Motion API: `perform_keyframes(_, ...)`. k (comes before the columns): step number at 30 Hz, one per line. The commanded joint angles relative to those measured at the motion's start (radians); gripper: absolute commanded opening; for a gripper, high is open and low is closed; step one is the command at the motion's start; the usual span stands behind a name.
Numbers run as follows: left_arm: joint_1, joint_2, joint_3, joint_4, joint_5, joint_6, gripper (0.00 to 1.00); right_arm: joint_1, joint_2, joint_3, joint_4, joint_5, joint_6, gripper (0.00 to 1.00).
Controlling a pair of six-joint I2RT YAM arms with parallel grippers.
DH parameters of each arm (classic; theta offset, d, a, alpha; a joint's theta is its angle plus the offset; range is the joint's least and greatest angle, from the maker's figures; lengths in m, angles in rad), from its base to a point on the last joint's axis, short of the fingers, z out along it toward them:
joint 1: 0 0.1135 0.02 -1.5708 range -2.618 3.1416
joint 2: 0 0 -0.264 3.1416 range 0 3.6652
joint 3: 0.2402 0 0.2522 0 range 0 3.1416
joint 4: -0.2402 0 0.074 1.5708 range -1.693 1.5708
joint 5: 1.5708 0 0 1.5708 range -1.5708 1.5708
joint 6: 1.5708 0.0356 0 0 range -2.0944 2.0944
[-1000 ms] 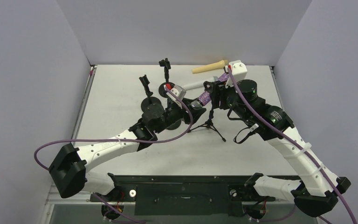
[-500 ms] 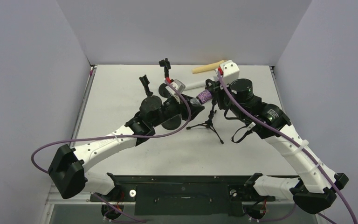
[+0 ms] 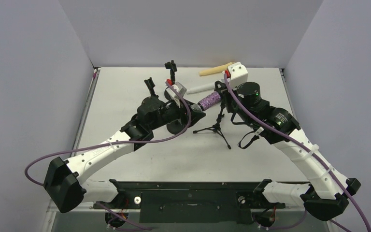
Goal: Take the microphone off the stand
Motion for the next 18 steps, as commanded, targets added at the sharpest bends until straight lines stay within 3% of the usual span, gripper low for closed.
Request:
perform_keyframes(1,0.015,-0.076,0.006,-0.044,0.099,0.015,0.0,-0.018,0.005,0.027,0.017,0.154,-0.003,0.0)
perform_keyframes(18,0.035,-0.218,-0.026,-0.189,0.088,0.07,0.0,-0.014,0.028,0.072,0.009,0.162,-0.032,0.0)
